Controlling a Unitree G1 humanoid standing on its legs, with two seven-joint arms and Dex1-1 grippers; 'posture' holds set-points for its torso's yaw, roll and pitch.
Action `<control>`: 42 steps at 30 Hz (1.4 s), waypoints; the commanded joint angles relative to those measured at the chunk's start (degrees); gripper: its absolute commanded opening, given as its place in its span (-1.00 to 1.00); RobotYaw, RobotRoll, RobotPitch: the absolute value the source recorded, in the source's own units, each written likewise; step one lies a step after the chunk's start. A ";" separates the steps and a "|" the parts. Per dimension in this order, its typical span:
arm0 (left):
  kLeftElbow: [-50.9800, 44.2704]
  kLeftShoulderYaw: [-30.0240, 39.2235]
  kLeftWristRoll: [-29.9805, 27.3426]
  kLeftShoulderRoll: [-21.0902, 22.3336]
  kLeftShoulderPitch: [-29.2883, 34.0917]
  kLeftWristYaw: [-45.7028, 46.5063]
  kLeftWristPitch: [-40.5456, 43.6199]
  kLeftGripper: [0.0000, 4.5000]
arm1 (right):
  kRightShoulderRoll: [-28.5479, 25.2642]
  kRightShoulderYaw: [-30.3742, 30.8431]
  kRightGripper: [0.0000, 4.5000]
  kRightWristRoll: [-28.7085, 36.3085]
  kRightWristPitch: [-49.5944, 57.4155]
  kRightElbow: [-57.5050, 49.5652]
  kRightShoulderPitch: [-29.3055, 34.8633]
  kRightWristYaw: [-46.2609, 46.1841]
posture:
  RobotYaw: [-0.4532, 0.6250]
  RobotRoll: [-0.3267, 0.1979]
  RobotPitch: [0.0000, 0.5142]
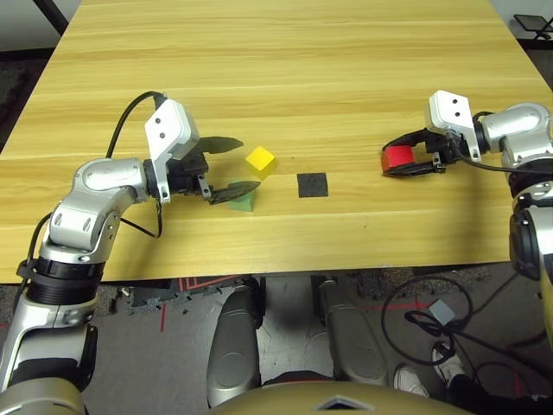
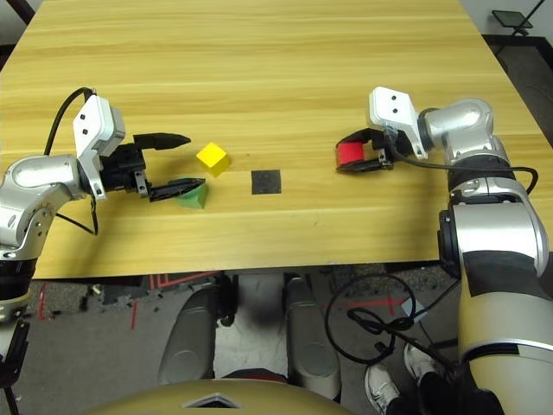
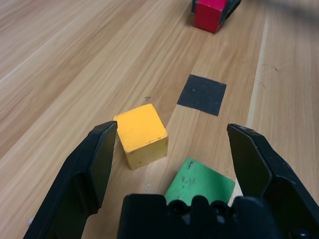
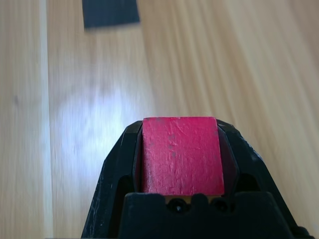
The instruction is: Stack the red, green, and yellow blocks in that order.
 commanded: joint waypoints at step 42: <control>0.94 -1.99 3.28 11.21 -1.22 -12.42 -4.44 1.00 | 9.08 6.17 0.98 10.70 25.65 -35.53 10.04 -1.88 | 0.44 0.03 0.09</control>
